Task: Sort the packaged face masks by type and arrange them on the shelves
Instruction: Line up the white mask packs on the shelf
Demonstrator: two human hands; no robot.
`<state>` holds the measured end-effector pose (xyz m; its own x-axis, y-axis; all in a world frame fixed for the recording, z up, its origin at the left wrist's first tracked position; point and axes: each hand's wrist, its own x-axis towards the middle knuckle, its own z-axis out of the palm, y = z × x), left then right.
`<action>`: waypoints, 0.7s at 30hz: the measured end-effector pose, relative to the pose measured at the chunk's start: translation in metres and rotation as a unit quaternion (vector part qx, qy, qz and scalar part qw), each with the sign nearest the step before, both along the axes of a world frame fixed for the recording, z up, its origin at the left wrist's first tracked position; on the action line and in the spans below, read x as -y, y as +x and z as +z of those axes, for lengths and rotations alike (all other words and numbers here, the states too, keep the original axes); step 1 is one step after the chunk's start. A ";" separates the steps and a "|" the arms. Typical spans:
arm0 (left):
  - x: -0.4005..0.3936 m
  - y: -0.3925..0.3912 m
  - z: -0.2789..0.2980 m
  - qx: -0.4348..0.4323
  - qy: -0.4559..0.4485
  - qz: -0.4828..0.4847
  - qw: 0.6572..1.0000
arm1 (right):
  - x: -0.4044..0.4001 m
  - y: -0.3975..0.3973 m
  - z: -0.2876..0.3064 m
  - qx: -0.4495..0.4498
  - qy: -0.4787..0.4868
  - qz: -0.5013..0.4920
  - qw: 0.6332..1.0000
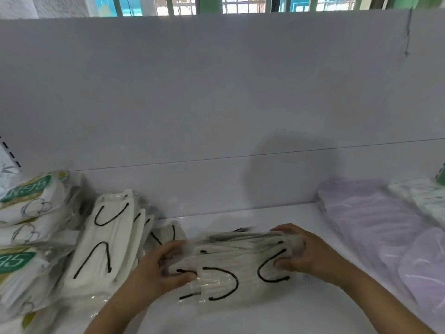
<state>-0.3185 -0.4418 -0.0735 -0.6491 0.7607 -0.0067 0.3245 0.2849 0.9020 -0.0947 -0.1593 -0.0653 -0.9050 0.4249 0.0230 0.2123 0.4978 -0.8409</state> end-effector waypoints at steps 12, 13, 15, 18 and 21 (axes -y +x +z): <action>-0.029 0.039 0.028 0.002 0.044 -0.058 0.997 | 0.004 -0.019 -0.008 -0.056 -0.019 0.006 0.998; -0.028 0.039 0.034 0.019 0.050 -0.043 0.998 | 0.002 -0.018 -0.003 -0.084 0.001 -0.005 0.996; -0.024 0.031 0.032 0.044 0.060 -0.021 0.997 | -0.004 -0.013 0.007 -0.101 0.000 0.003 0.995; -0.024 0.031 0.027 0.071 0.047 -0.040 0.996 | -0.008 -0.006 0.007 -0.018 -0.051 0.074 0.996; -0.020 0.039 0.019 0.066 0.015 -0.086 0.994 | -0.005 -0.006 -0.015 0.036 -0.073 0.078 0.994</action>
<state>-0.2792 -0.4213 -0.0549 -0.5049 0.8612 -0.0582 0.2447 0.2074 0.9472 -0.1004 -0.1542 -0.0801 -0.9571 0.2736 -0.0957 0.2044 0.4030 -0.8921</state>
